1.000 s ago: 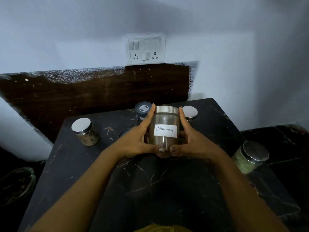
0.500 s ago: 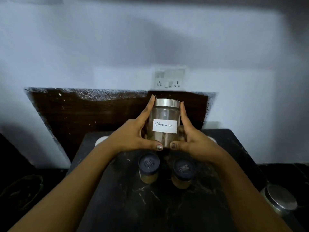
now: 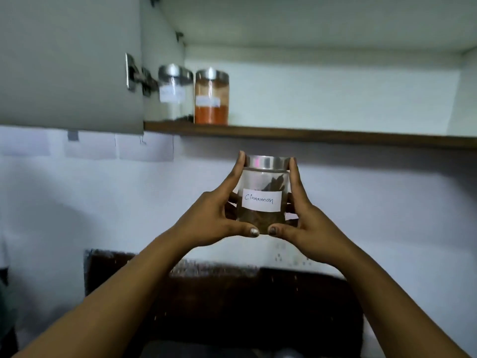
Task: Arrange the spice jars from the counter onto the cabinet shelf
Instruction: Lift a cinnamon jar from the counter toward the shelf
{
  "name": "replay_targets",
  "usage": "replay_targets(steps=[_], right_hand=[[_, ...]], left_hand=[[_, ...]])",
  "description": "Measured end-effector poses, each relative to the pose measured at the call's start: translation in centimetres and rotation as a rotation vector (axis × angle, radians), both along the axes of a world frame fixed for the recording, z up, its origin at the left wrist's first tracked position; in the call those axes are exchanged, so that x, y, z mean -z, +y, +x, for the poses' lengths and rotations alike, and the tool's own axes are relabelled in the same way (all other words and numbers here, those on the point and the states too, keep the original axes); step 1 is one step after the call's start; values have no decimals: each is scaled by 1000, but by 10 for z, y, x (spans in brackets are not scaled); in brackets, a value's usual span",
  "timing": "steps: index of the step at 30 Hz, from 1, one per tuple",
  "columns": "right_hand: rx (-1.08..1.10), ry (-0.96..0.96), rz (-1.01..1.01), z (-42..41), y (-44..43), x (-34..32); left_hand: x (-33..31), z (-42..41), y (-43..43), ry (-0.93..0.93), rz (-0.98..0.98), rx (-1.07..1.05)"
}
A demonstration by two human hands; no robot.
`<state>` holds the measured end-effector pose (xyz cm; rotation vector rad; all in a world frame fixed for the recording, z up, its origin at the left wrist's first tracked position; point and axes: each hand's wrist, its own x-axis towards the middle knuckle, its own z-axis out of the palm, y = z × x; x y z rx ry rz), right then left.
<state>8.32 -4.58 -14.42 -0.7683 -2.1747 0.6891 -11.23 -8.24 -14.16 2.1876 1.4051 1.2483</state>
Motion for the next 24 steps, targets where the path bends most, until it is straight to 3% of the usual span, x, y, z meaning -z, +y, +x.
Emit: replay_targets(steps=[4, 14, 24], right_hand=[[-6, 54, 144, -19, 27, -55], [27, 179, 373, -45, 85, -151], [133, 122, 399, -64, 119, -169]], left_hand=[[-53, -14, 25, -128, 116, 23], [-142, -31, 83, -219, 369, 17], [-148, -36, 128, -142, 486, -210]])
